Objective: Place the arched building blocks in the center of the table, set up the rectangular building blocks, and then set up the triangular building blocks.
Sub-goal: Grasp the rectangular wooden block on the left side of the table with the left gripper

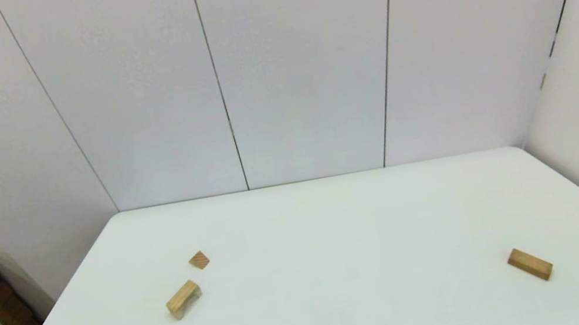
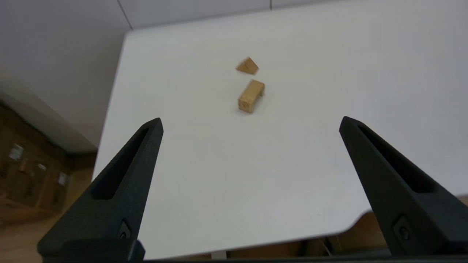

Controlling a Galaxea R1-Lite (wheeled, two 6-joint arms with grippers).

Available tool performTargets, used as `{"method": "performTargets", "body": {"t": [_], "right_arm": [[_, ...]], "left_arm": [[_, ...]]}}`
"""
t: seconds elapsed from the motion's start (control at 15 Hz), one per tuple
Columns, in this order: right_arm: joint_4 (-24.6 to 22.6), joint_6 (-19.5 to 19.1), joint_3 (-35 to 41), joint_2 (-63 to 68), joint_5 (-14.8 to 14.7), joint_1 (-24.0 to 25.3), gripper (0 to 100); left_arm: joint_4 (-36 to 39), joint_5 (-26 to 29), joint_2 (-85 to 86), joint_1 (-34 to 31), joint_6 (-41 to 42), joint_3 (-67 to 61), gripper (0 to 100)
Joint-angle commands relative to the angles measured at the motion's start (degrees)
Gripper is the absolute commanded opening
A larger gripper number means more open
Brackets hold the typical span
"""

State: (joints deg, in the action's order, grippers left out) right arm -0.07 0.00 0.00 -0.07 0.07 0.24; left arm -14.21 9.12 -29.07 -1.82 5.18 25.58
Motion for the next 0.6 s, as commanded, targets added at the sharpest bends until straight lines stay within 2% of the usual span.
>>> {"method": "performTargets", "body": {"t": [0.07,0.27,0.6], "right_arm": [[-0.01,0.00,0.00,-0.01,0.01,0.02,100],[-0.01,0.00,0.00,-0.01,0.01,0.02,100],[-0.01,0.00,0.00,-0.01,0.01,0.02,100]], "left_arm": [[-14.53,3.63,-30.87,-0.47,0.53,25.05,100],[-19.80,3.54,-44.84,-0.12,0.36,35.60,100],[-20.15,3.45,-62.42,1.29,0.88,41.84,100]]}}
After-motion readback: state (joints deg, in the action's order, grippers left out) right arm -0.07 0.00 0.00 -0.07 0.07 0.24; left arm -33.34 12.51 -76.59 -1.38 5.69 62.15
